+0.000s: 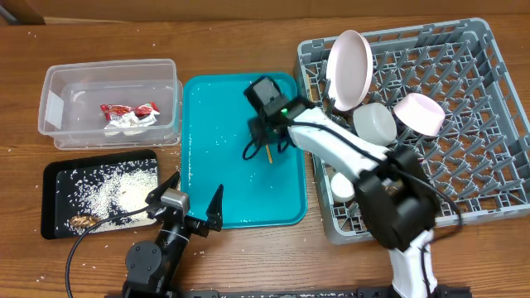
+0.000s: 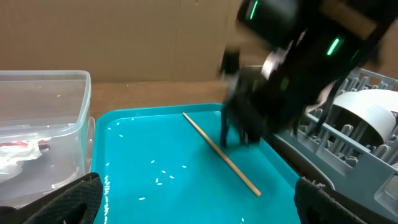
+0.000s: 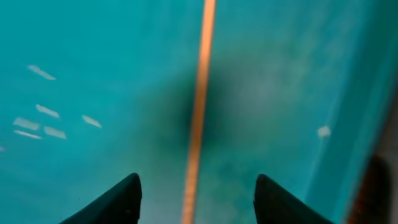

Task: Sort waste into correct bins and load items into the dishwasher
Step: 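Grasp the second chopstick with the right gripper, then place the second chopstick into the rack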

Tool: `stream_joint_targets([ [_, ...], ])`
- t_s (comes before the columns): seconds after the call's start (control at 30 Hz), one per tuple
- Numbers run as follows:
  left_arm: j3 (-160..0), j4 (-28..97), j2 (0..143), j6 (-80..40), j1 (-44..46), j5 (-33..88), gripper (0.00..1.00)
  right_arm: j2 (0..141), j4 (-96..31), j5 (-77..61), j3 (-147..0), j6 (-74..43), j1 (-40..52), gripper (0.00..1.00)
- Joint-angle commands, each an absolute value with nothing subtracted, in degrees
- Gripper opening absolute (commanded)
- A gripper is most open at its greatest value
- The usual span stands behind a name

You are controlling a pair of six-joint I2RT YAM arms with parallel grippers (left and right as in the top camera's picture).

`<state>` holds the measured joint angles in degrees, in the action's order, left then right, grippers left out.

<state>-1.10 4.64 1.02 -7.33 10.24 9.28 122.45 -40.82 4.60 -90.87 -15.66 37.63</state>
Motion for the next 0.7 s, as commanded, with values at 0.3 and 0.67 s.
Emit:
stream_joint_targets([
  [0.3, -0.75, 4.45, 0.62, -7.70, 10.11, 9.89, 1.00, 116.88, -49.67, 4.54, -94.19, -17.67, 36.95, 0.04],
  [0.67, -0.75, 4.45, 0.62, -7.70, 10.11, 9.89, 1.00, 104.51, -51.40, 6.74, -92.86, -10.35, 25.08, 0.04],
])
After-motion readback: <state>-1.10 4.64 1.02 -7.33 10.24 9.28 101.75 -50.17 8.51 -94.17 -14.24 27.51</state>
